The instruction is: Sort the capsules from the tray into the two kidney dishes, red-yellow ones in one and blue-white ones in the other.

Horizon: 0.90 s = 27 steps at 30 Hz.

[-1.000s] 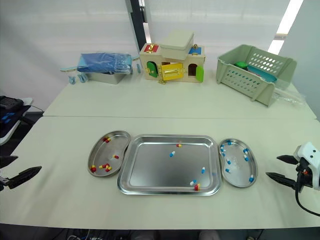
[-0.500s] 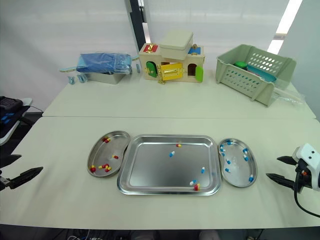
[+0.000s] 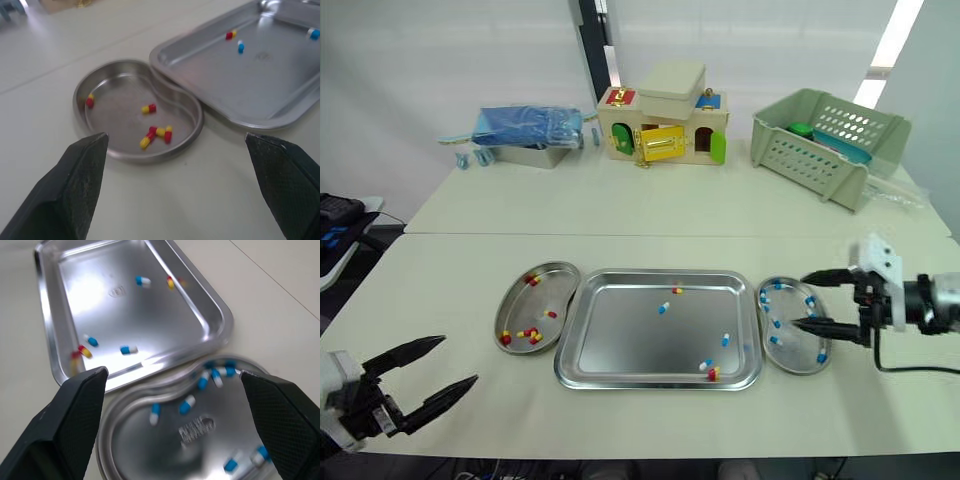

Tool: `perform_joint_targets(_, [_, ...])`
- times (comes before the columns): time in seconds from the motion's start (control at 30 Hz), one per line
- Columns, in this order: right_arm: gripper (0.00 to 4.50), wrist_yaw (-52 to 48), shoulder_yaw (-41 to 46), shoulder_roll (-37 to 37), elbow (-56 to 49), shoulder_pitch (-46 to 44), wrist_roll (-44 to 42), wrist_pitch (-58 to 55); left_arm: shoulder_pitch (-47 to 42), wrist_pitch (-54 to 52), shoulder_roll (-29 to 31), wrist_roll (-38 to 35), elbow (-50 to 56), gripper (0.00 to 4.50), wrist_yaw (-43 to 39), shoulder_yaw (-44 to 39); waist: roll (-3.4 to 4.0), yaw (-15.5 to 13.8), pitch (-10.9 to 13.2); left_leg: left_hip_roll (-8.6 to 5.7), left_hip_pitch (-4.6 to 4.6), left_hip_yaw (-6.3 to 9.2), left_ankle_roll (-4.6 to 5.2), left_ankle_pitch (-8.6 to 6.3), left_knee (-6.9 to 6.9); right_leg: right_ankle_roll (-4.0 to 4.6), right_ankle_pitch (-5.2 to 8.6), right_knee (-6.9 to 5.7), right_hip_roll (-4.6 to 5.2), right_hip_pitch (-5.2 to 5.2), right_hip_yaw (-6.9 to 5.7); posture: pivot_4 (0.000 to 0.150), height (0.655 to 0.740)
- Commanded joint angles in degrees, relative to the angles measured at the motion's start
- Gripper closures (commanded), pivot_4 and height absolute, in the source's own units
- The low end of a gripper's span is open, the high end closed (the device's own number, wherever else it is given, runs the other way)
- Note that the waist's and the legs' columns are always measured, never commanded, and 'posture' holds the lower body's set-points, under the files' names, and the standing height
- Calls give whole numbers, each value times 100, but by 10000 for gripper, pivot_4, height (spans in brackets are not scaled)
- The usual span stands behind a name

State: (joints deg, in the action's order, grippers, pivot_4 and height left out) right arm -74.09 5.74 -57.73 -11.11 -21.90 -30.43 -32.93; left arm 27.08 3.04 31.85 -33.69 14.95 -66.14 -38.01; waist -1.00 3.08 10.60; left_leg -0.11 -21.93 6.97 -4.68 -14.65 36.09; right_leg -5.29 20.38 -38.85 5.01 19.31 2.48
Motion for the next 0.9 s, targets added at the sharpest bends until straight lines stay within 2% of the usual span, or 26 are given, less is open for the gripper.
perform_joint_targets(0.03, [421,72,-778,362,-199,-740,151,-175,441,489,-745,-6,890,0,288,485,-4,14,-1,-2,-2,-1,0,0,0,0,0,0,1,0,1,1500,7400])
perform_joint_targets(0.2, [421,-67,-1868,1105,148,-1644,735,113,952,952,-1644,299,1475,0,730,1312,-6,-61,-1,-8,-10,5,-1,0,1,-1,0,6,4,3,-4,1500,7400])
perform_joint_targets(0.3, [421,-221,-2696,1699,657,-2250,1379,579,1479,1745,-2158,599,1411,0,574,1926,-13,-27,1,-14,-11,-6,0,-1,1,-10,-6,24,11,2,6,1500,7400])
perform_joint_targets(0.5, [421,-374,-3389,2581,2049,-2909,2185,1534,1898,2768,-2526,920,1178,0,692,2612,-17,28,0,-13,-13,-6,0,-1,0,-12,-8,30,10,4,7,1500,7400])
perform_joint_targets(0.67, [421,-461,-3611,3036,3031,-3280,2712,2240,2037,3127,-2731,1110,1230,0,1209,3027,-16,88,1,-14,-24,-22,13,-13,-6,-24,-16,79,13,6,20,1500,7400])
perform_joint_targets(0.73, [4142,-532,-3612,3168,3293,-3389,2785,2401,2113,3081,-2742,1157,1382,0,1456,3210,-16,105,1,-13,-50,-21,7,-11,-5,-24,-16,82,14,28,18,1500,7400])
perform_joint_targets(0.87, [15662,-567,-3669,3398,3825,-3583,3067,2785,2208,2860,-2695,1283,1709,0,1973,3501,-16,121,1,-14,-75,-16,1,-8,-1,-24,-16,77,14,50,12,1500,7400])
perform_joint_targets(0.9, [15662,-572,-3679,3453,3930,-3621,3130,2846,2233,2851,-2670,1332,1741,0,2042,3567,-15,122,1,-14,-75,-15,1,-8,1,-24,-16,74,14,50,11,1500,7400])
